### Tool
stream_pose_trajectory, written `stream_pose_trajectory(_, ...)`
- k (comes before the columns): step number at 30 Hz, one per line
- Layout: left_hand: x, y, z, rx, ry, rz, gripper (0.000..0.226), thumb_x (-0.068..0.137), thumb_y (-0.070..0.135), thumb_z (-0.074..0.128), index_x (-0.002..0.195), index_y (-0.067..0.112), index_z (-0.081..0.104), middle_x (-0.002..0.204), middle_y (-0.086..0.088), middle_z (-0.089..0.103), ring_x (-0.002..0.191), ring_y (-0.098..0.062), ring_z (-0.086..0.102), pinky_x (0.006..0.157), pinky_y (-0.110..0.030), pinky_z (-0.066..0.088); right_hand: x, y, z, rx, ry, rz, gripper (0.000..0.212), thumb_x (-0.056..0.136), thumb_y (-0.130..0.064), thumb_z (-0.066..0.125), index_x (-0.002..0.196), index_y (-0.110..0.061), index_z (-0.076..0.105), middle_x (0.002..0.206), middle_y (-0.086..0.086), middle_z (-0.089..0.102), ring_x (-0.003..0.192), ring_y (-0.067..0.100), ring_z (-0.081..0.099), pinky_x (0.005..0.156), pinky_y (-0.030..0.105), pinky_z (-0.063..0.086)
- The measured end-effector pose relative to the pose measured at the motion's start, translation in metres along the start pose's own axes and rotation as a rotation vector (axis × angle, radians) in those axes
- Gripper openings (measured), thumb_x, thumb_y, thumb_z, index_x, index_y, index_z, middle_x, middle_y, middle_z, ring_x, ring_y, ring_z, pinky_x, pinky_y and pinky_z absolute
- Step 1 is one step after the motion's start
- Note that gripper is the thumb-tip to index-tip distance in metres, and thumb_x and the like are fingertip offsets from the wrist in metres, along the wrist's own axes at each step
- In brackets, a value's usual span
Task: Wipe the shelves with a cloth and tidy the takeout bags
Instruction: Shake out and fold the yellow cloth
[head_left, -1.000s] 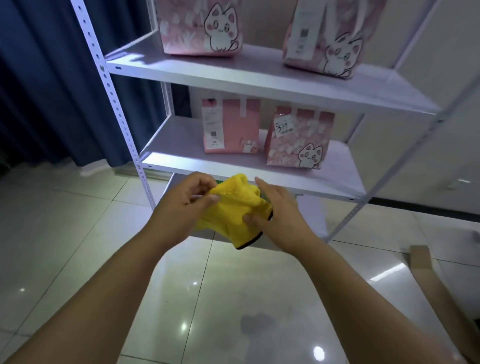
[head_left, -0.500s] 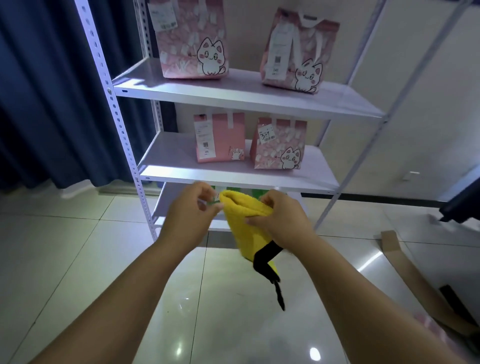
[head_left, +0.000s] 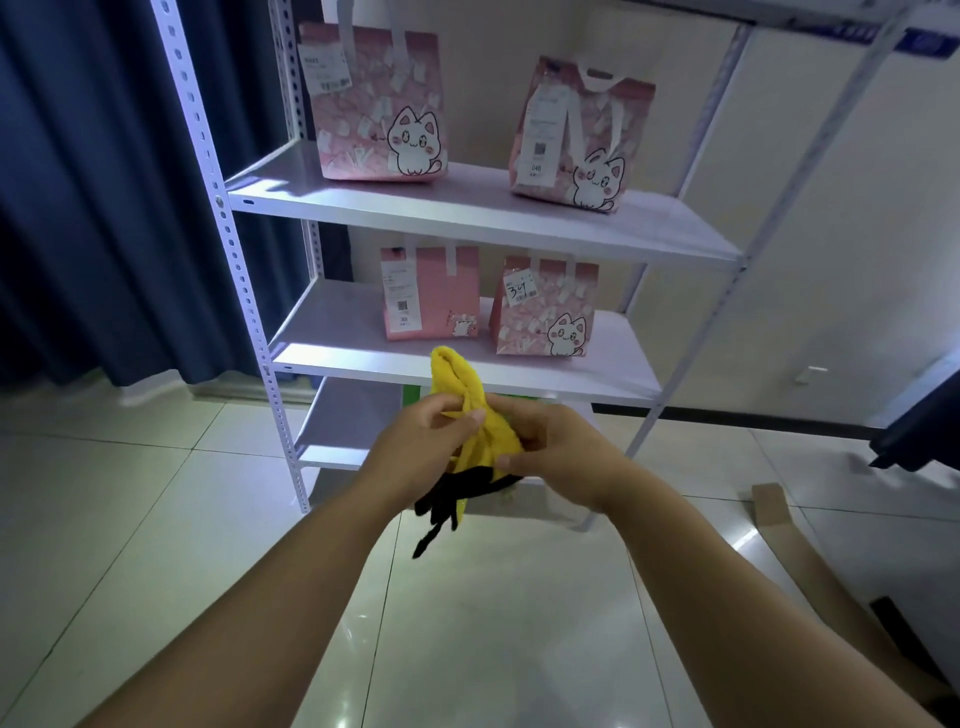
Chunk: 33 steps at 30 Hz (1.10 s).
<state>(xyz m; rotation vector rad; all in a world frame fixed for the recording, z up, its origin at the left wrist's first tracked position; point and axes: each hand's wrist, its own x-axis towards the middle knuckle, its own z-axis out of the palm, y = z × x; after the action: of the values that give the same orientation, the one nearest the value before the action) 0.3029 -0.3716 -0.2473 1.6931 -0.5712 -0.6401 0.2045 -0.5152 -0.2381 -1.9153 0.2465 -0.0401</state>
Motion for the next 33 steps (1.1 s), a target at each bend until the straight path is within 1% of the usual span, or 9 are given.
stream_pose_trajectory(5,0.010,0.020,0.016,-0.032,0.036,0.084,0.019,0.080,0.010,0.067,0.091,0.026,0.064,0.090,-0.004,0.072,0.085,-0.024,0.068,0.083,-0.048,0.054,0.000,-0.012,-0.024,-0.074,0.097,-0.050,0.066,0.082,0.014,0.051,0.121,-0.038,0.056,0.109,0.022,0.066,0.104,0.043,0.058,0.094,0.058,0.044)
stream_pose_trajectory(8,0.021,0.030,0.017,0.038,0.106,0.095,0.027,0.080,-0.003,0.058,0.099,0.014,0.068,0.084,-0.001,0.070,0.076,-0.017,0.065,0.072,-0.033,0.055,-0.004,-0.023,-0.044,-0.219,0.183,-0.057,0.061,0.085,0.008,0.052,0.112,-0.047,0.057,0.100,0.032,0.063,0.095,0.049,0.057,0.090,0.060,0.045)
stream_pose_trajectory(11,0.034,0.036,0.012,0.258,0.187,0.123,0.025,0.082,0.001,0.055,0.100,0.015,0.066,0.089,-0.001,0.065,0.080,-0.017,0.060,0.066,-0.027,0.046,-0.004,-0.025,-0.066,-0.473,0.294,0.015,0.044,0.089,-0.002,0.051,0.126,-0.027,0.055,0.105,0.010,0.067,0.087,0.024,0.059,0.079,0.038,0.050)
stream_pose_trajectory(13,0.042,0.035,0.004,0.403,0.233,0.152,0.023,0.086,0.003,0.051,0.099,0.019,0.060,0.092,0.000,0.060,0.075,-0.017,0.055,0.057,-0.026,0.039,-0.002,-0.023,-0.079,-0.626,0.360,0.104,0.039,0.091,-0.005,0.046,0.127,-0.017,0.052,0.114,0.009,0.062,0.090,0.024,0.059,0.074,0.032,0.048)
stream_pose_trajectory(18,0.057,0.035,-0.025,0.682,0.291,0.216,0.022,0.092,0.004,0.038,0.101,0.021,0.049,0.098,-0.006,0.057,0.065,-0.019,0.050,0.051,-0.029,0.039,-0.003,-0.023,-0.107,-0.734,0.519,0.210,0.040,0.089,0.001,0.037,0.116,-0.016,0.061,0.104,0.012,0.061,0.084,0.027,0.057,0.068,0.035,0.052)
stream_pose_trajectory(21,0.061,0.043,-0.044,0.674,0.242,0.276,0.013,0.093,0.017,0.050,0.103,0.024,0.052,0.098,-0.001,0.056,0.072,-0.016,0.052,0.056,-0.027,0.039,-0.005,-0.025,-0.124,-0.787,0.585,0.167,0.036,0.090,-0.001,0.042,0.113,-0.015,0.065,0.108,0.013,0.064,0.091,0.029,0.058,0.072,0.032,0.046)
stream_pose_trajectory(25,0.060,0.063,-0.059,0.582,0.135,0.318,0.029,0.078,0.025,0.073,0.102,0.030,0.059,0.088,0.002,0.060,0.080,-0.010,0.055,0.064,-0.022,0.042,-0.009,-0.036,-0.142,-0.792,0.686,0.069,0.036,0.088,0.001,0.043,0.108,-0.015,0.068,0.101,0.013,0.067,0.087,0.028,0.057,0.072,0.030,0.043)
stream_pose_trajectory(28,0.060,0.078,-0.063,0.676,0.124,0.310,0.033,0.070,0.024,0.080,0.099,0.027,0.066,0.090,0.004,0.064,0.084,-0.013,0.058,0.071,-0.030,0.051,-0.011,-0.049,-0.153,-0.820,0.720,0.016,0.031,0.089,0.000,0.048,0.105,-0.015,0.070,0.098,0.011,0.068,0.080,0.022,0.052,0.069,0.027,0.038)
stream_pose_trajectory(33,0.063,0.102,-0.072,0.945,0.072,0.288,0.026,0.071,0.021,0.078,0.096,0.022,0.072,0.090,0.003,0.067,0.087,-0.013,0.058,0.073,-0.027,0.045,-0.015,-0.073,-0.165,-0.874,0.653,-0.005,0.034,0.085,0.005,0.050,0.101,-0.016,0.071,0.099,0.006,0.067,0.078,0.019,0.053,0.068,0.028,0.044)
